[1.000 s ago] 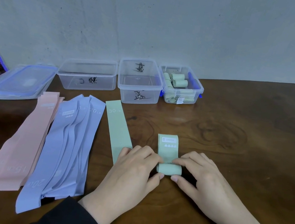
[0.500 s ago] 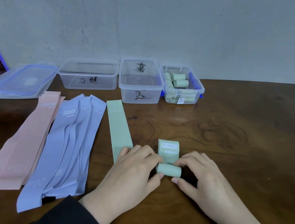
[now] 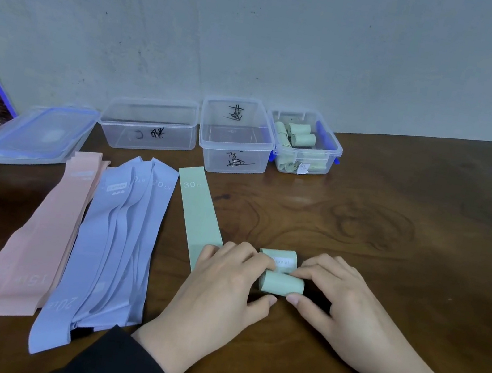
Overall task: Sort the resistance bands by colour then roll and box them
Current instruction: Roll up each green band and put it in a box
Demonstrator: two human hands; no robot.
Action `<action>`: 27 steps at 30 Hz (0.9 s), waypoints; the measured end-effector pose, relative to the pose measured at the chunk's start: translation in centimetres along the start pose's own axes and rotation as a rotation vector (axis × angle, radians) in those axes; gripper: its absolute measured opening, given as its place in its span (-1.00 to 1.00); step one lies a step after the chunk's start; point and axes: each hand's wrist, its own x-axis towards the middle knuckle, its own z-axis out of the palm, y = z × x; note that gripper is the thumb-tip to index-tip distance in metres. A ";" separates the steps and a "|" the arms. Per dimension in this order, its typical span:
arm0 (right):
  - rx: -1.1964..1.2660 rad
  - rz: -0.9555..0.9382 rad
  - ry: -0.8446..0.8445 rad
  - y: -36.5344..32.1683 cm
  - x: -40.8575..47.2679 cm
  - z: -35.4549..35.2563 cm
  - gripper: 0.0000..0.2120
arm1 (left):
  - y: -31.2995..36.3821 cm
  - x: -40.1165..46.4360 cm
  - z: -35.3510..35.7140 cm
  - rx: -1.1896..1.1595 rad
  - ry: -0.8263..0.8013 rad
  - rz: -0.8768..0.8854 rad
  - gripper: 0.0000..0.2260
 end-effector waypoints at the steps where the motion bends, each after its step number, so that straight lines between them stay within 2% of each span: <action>1: -0.006 -0.004 -0.002 0.0 0.0 0.0 -0.61 | -0.1 0.0 0.0 0.004 -0.002 0.001 -0.68; 9: 0.020 -0.017 -0.002 0.1 0.0 0.0 -0.66 | 0.1 -0.1 -0.1 -0.010 -0.008 0.005 -0.64; 18: -0.004 -0.016 0.003 -0.1 0.0 0.0 -0.60 | -0.1 0.0 0.0 0.012 -0.005 0.002 -0.68; 23: -0.008 -0.036 -0.005 -0.1 0.2 -0.1 -0.74 | 0.1 0.0 -0.1 0.014 -0.006 0.000 -0.64; 27: -0.021 -0.032 -0.002 0.0 0.2 0.1 -0.63 | 0.1 -0.1 -0.1 0.006 -0.013 0.008 -0.69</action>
